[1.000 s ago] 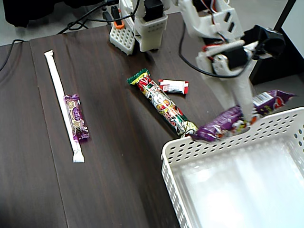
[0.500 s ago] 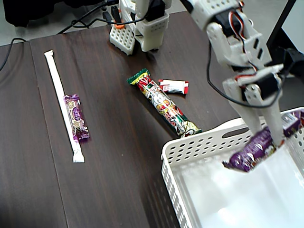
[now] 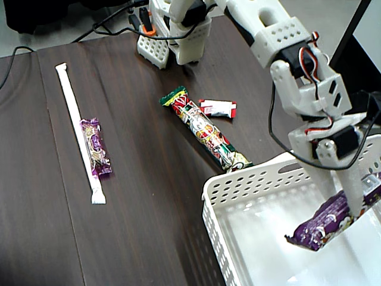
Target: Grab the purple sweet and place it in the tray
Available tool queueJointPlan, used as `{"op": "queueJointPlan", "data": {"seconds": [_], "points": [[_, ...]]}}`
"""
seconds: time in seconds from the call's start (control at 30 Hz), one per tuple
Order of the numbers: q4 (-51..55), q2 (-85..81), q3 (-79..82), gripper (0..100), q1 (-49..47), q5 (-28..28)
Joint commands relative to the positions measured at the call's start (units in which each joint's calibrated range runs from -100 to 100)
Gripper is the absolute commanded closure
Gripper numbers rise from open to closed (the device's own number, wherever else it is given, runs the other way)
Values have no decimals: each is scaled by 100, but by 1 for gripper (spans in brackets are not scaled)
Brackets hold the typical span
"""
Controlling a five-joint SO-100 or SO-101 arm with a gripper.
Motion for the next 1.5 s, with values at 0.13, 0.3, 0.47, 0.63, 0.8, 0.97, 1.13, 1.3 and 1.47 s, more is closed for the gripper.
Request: {"op": "queueJointPlan", "data": {"seconds": [0.13, 0.3, 0.47, 0.63, 0.8, 0.97, 1.13, 1.3, 1.47], "points": [[556, -162, -678, 76, -86, -44], [1096, -178, -715, 62, -93, -459], [1250, -170, -916, 59, -56, -448], [1250, -178, -925, 59, -49, -433], [1566, -430, -916, 60, -41, -443], [2183, -915, -861, 60, 47, -448], [2842, -1510, -824, 74, 98, -433], [3005, -2096, -815, 100, 253, -433], [3399, -2807, -149, 98, 371, -433]]}}
